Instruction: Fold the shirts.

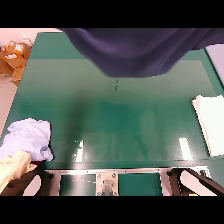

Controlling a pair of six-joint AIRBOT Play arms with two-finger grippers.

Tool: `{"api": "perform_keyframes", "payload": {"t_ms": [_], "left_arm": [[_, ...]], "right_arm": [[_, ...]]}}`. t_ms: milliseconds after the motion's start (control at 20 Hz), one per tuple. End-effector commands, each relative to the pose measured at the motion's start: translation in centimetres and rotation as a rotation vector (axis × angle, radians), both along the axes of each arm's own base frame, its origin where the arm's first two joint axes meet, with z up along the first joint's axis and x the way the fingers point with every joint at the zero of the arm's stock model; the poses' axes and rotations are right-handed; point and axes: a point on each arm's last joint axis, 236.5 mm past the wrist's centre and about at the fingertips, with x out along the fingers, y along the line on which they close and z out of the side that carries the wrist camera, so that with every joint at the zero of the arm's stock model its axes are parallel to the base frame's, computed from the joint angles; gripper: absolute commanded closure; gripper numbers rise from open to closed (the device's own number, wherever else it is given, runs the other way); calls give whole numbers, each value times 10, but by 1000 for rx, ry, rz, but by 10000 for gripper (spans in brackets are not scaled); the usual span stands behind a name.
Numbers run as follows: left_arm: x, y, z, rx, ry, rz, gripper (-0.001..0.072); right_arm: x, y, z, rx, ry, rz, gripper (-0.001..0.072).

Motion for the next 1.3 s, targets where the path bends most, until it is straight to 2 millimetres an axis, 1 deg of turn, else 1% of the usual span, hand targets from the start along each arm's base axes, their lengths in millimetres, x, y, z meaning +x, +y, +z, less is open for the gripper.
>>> {"api": "perform_keyframes", "payload": {"t_ms": [0, 50, 100, 150, 200, 250, 300, 350, 400, 450, 500, 550, 650, 700, 750, 800, 850, 900, 950, 1000, 1050, 1100, 1200, 1250], "left_arm": [[-44, -13, 41, 79, -104, -5, 687], [-43, -13, 34, 91, -77, -5, 687], [-34, -12, 20, 95, -30, -12, 687], [-25, -11, 5, 90, 16, -19, 686], [-12, -9, -15, 74, 69, -26, 687], [2, -7, -38, 52, 128, -35, 687], [17, -5, -68, 28, 200, -47, 687], [30, -5, -99, -3, 275, -64, 686], [44, -7, -138, -49, 363, -87, 687], [55, -9, -180, -105, 457, -108, 687], [63, -12, -221, -151, 543, -131, 687], [67, -18, -266, -192, 629, -160, 687], [69, -27, -354, -246, 779, -172, 686], [67, -32, -393, -257, 840, -162, 687], [64, -37, -430, -258, 897, -150, 686], [60, -42, -458, -263, 945, -140, 687], [56, -49, -478, -261, 988, -142, 687], [54, -54, -491, -259, 1024, -153, 687], [52, -56, -499, -265, 1049, -157, 687], [52, -56, -503, -264, 1061, -157, 686], [50, -54, -505, -246, 1064, -156, 687], [49, -54, -505, -233, 1070, -161, 686], [44, -54, -507, -203, 1090, -176, 687], [41, -53, -509, -187, 1100, -180, 686]], "right_arm": [[-48, 6, 53, -39, -158, -54, 698], [-47, 4, 50, -52, -150, -67, 698], [-43, 2, 44, -49, -129, -68, 698], [-35, -2, 32, -34, -94, -68, 698], [-23, -7, 15, -12, -47, -68, 698], [-6, -11, -10, 17, 20, -60, 698], [11, -13, -39, 36, 83, -46, 698], [32, -12, -77, 61, 159, -28, 698], [50, -9, -117, 86, 237, -11, 698], [69, -2, -166, 109, 328, 10, 697], [86, 7, -219, 125, 419, 24, 698], [98, 15, -269, 139, 507, 29, 698], [111, 30, -368, 162, 688, 22, 697], [112, 38, -412, 170, 774, 21, 697], [111, 45, -444, 172, 846, 28, 697], [111, 52, -469, 175, 901, 38, 697], [110, 55, -487, 177, 942, 42, 696], [112, 55, -495, 178, 959, 41, 656], [115, 48, -493, 187, 957, 32, 490], [117, 37, -481, 210, 962, 25, 390], [115, 21, -467, 234, 983, 20, 371], [108, 3, -452, 254, 1014, 6, 371], [87, -30, -429, 251, 1042, -42, 379], [71, -45, -421, 227, 1063, -85, 379]]}}
